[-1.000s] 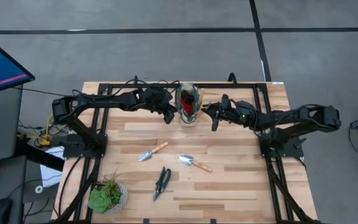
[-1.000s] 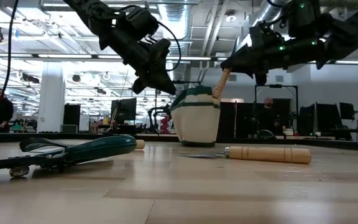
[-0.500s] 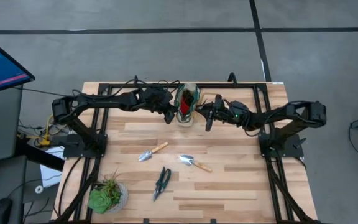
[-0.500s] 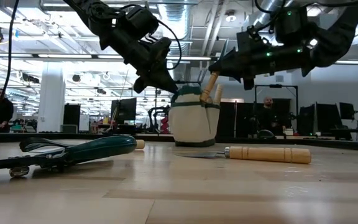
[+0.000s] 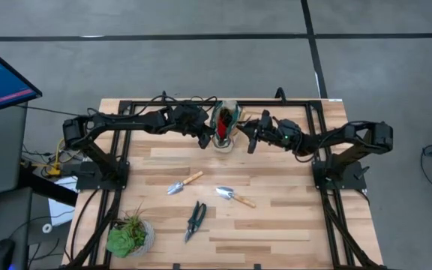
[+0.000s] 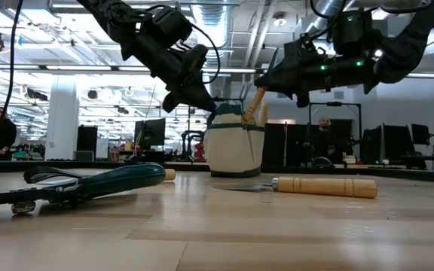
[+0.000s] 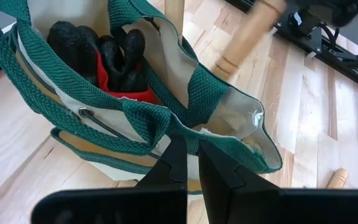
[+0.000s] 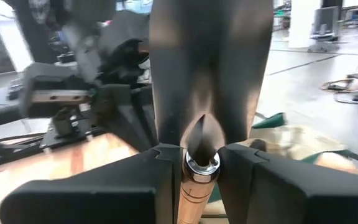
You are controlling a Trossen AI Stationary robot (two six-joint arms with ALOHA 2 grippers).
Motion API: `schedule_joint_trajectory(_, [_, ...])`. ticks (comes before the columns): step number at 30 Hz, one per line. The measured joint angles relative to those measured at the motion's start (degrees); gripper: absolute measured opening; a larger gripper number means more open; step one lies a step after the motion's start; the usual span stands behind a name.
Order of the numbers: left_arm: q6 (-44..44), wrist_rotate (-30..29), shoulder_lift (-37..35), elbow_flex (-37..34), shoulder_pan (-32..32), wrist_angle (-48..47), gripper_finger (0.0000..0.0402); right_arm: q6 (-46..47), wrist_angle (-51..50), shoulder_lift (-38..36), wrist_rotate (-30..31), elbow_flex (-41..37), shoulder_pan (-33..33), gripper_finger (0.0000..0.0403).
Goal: Pick & Place Garden tools in Gardening bag
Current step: Put the trowel into the gardening bag
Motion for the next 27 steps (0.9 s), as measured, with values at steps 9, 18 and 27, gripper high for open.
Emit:
schedule_joint_trajectory(9, [0.0, 0.2, 0.0, 0.0, -0.1, 0.3, 0.0001, 0.5, 0.8, 0.0, -1.1, 0.0, 2.0, 0.0061])
schedule_joint_trajectory(18, [0.0, 0.1, 0.0, 0.0, -1.7, 0.7, 0.0001, 0.7, 3.8, 4.7, -1.0, 1.1, 2.0, 0.0061])
schedule_joint_trajectory(27, [-0.3, -0.1, 0.0, 0.0, -2.0, 0.7, 0.0001, 0.1, 3.3, 9.3, -2.4, 4.7, 2.4, 0.0061])
